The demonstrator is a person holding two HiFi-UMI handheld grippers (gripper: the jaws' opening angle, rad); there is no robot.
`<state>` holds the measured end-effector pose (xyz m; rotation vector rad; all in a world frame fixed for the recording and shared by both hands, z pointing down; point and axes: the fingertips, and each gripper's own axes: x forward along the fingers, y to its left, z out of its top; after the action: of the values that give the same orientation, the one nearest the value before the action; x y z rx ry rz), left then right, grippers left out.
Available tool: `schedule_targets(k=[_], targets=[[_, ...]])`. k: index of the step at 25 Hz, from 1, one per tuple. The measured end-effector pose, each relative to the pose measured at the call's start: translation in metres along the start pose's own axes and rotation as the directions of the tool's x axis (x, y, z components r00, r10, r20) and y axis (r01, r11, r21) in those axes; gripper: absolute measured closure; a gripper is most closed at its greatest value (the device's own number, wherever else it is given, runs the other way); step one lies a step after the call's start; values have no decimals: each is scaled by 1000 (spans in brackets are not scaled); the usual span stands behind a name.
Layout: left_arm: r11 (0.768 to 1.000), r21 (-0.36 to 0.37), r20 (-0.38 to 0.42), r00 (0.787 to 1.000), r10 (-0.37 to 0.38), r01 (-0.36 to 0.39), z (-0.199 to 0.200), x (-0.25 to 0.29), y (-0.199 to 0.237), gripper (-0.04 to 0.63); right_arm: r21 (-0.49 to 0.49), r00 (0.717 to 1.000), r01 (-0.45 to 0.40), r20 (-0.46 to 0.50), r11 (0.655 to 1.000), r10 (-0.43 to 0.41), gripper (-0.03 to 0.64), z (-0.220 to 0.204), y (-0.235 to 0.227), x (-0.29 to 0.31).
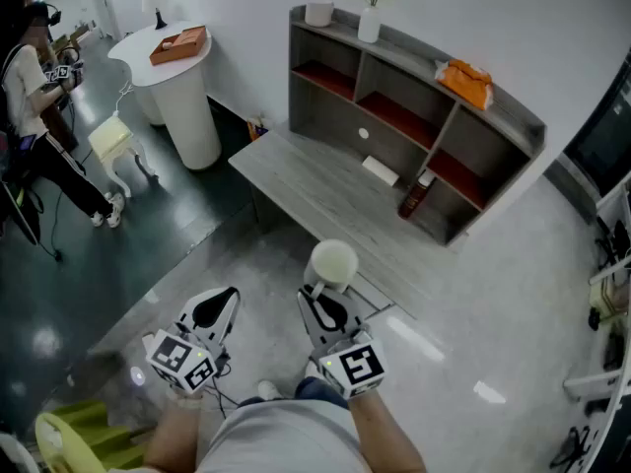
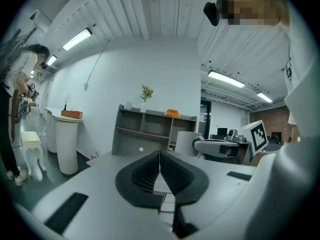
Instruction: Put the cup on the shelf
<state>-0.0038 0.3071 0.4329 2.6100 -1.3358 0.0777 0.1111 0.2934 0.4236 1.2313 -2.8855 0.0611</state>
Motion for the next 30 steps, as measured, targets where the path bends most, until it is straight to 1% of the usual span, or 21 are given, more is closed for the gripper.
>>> schedule_targets(k=[10,13,19,22,25,30], targets=[[1000,25,-15,1000,-9,10,1,45,-18,578,-5,1000,-27,4,1000,27,574,0,-35,-3],[1000,28,-22,1000,4,-3,3,62,-21,578,-21,999,-47,8,999,47,574,2,-48,-3],[998,50,-31,999,28,-26,5,91,-25,578,-43,996,-77,50,996,79,574,8,-72,-2],[998,51,-26,999,42,-41,6,100,-22,578,-38,995,-81,51,996,83,574,5,-83,3],[998,55,-28,999,44,-42,7,111,-16,578,-25,997,-68,38,997,69,574,-1,-96,12],[999,36,-31,999,38,-37,5,134,7,578,-8,998,-49,28,999,49,574,-10,-117,36]])
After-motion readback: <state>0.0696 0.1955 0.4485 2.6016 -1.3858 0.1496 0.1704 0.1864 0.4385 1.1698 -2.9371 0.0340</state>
